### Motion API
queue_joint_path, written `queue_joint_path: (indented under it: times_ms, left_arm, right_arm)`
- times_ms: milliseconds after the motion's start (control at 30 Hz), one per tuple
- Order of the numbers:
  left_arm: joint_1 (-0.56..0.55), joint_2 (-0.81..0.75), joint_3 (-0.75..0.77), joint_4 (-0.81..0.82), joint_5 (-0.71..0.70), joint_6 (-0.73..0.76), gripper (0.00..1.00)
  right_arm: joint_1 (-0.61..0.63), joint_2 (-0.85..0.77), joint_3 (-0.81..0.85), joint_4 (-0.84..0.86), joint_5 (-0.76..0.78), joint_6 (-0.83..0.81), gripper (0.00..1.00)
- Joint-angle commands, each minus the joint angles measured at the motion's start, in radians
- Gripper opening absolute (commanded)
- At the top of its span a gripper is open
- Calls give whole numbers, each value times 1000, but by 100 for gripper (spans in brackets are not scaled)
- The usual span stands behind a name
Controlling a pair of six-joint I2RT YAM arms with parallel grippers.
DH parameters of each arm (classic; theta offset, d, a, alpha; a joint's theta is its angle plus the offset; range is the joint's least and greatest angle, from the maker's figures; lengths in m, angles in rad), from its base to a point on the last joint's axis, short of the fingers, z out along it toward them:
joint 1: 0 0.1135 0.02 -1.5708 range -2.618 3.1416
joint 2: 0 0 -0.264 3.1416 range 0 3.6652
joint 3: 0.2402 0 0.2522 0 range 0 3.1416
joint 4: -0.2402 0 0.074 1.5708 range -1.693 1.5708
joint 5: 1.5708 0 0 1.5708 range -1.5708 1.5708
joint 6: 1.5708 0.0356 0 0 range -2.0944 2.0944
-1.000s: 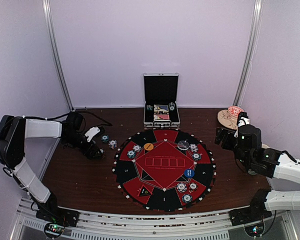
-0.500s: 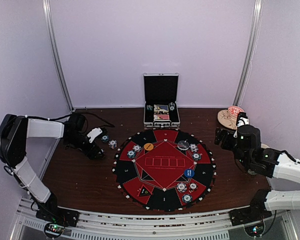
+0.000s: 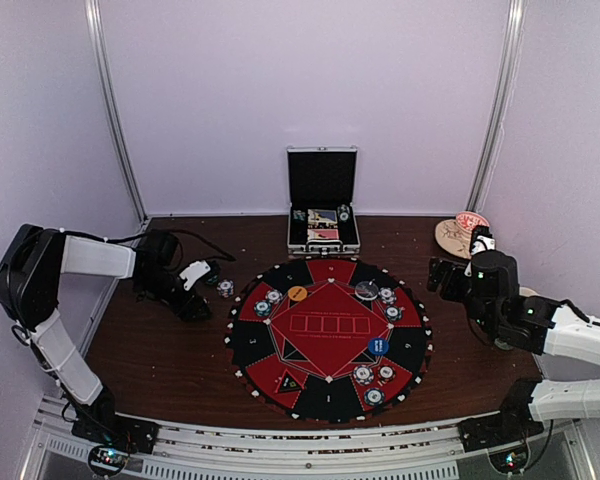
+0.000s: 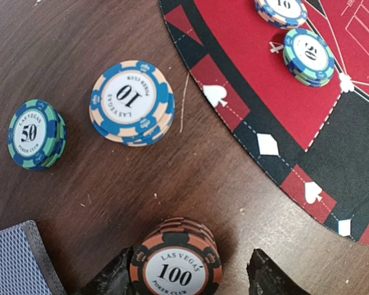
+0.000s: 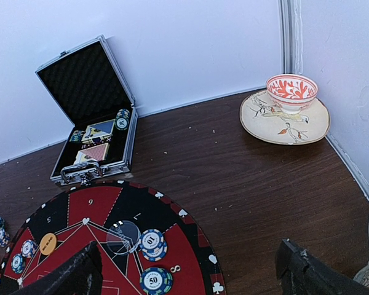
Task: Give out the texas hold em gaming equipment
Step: Pick up the pile of poker chips from the pile of poker chips.
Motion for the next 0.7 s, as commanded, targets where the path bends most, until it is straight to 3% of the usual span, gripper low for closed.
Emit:
queue_joint_path:
  times_ms: [0, 433, 667]
  left_arm:
    - [-8, 7, 17, 40, -11, -4, 61]
    - [-8, -13, 7, 51, -13, -5, 49]
    - [-8, -21, 5, 55, -29, -7, 37]
  right_arm:
    - [-4, 3, 19, 6, -4, -17, 100]
    - [-5, 7, 18, 9, -6, -18, 100]
    - [-4, 8, 18, 9, -7, -18, 100]
